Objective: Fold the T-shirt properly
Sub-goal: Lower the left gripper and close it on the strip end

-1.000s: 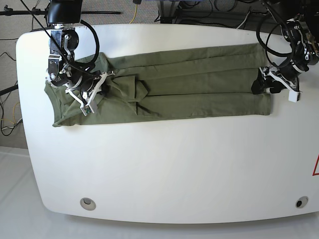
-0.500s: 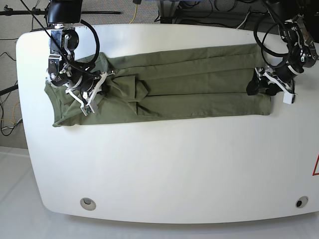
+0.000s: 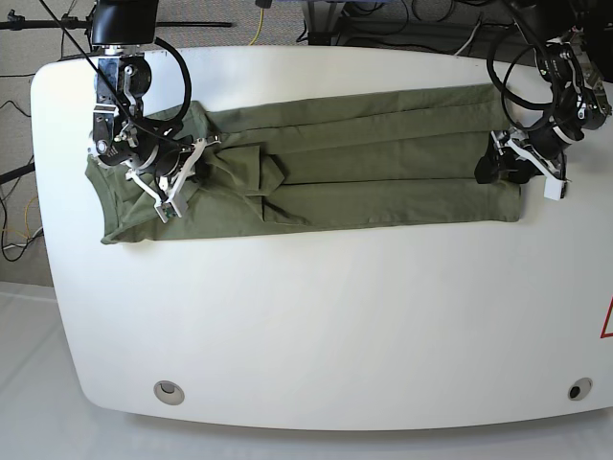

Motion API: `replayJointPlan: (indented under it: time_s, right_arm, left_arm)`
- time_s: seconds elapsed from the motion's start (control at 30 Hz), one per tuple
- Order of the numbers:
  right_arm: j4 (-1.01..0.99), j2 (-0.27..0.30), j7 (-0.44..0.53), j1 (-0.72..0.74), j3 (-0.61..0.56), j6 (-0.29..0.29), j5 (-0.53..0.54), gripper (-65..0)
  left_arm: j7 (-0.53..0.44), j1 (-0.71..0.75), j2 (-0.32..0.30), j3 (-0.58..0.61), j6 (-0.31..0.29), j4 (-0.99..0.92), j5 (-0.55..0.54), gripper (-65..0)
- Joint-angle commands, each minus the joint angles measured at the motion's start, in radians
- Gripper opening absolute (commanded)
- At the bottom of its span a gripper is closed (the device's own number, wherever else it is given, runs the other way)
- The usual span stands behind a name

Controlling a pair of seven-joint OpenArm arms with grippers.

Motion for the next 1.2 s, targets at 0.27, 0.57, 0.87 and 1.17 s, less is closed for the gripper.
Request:
replayJointPlan:
  time_s: [0.27, 0.57, 0.87, 1.17]
  right_arm:
    - [0.006, 0.006, -0.024, -0.001, 0.002, -0.001, -0.017, -65.0]
    - [0.009, 0.004, -0.023, -0.004, 0.002, -0.004, -0.016, -65.0]
    - [0.01, 0.004, -0.022, -0.004, 0.001, -0.004, -0.016, -65.0]
    - [0.006, 0.002, -0.024, -0.001, 0.0, -0.006, -0.015, -65.0]
  left_arm:
    - [0.051, -0.001, -0.002, 0.007, 0.002, 0.002, 0.015, -57.6]
    - [0.058, -0.008, -0.002, 0.013, 0.002, 0.006, 0.022, -63.7]
    - [0.078, -0.011, 0.0, 0.017, 0.002, 0.061, 0.021, -63.9]
    - [0.096, -0.001, 0.011, 0.017, 0.002, 0.162, 0.007, -64.0]
